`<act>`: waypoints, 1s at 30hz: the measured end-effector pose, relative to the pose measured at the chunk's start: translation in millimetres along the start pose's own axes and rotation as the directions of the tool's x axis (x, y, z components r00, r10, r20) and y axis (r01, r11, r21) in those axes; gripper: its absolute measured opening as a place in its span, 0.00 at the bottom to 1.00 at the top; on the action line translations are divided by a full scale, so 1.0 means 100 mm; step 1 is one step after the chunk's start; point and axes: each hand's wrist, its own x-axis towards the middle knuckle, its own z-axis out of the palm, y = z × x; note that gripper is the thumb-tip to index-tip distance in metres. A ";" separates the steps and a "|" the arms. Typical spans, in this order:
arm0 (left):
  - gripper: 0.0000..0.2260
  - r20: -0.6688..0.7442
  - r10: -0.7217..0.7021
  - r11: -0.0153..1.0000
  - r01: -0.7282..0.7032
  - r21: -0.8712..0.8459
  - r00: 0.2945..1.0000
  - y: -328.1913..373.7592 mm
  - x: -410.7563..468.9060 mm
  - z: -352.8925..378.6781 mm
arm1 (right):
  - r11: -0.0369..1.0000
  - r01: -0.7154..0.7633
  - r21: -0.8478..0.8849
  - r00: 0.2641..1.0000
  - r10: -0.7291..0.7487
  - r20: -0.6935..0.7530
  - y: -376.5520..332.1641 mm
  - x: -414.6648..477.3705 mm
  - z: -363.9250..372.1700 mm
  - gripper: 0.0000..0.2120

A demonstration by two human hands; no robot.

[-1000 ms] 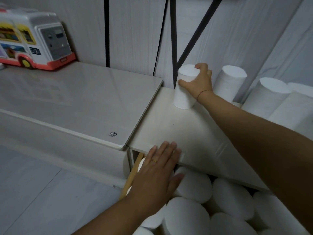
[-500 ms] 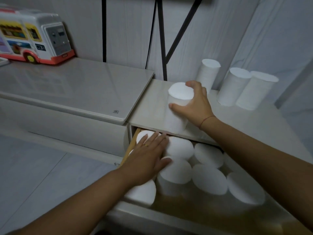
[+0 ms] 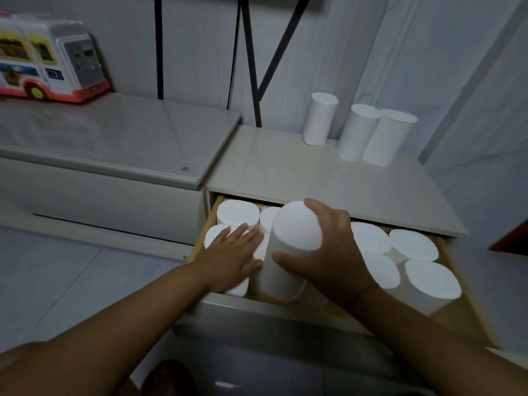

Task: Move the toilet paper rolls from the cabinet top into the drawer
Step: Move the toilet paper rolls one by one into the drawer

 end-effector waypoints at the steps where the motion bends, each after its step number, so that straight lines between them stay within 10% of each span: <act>1: 0.26 0.005 0.007 1.000 -0.007 0.009 1.000 0.01 -0.01 0.01 | 0.999 0.018 -0.035 1.000 -0.018 0.018 -0.01 -0.05 -0.01 0.49; 15: 0.27 0.036 0.042 0.998 -0.043 0.050 0.998 0.02 -0.04 0.04 | 0.928 0.266 -0.260 0.891 -0.134 0.433 -0.12 0.02 -0.29 0.52; 30: 0.27 0.004 0.045 0.996 -0.044 -0.083 0.999 -0.02 -0.06 0.04 | 0.931 0.299 -0.208 0.886 -0.190 0.422 -0.13 0.03 -0.28 0.33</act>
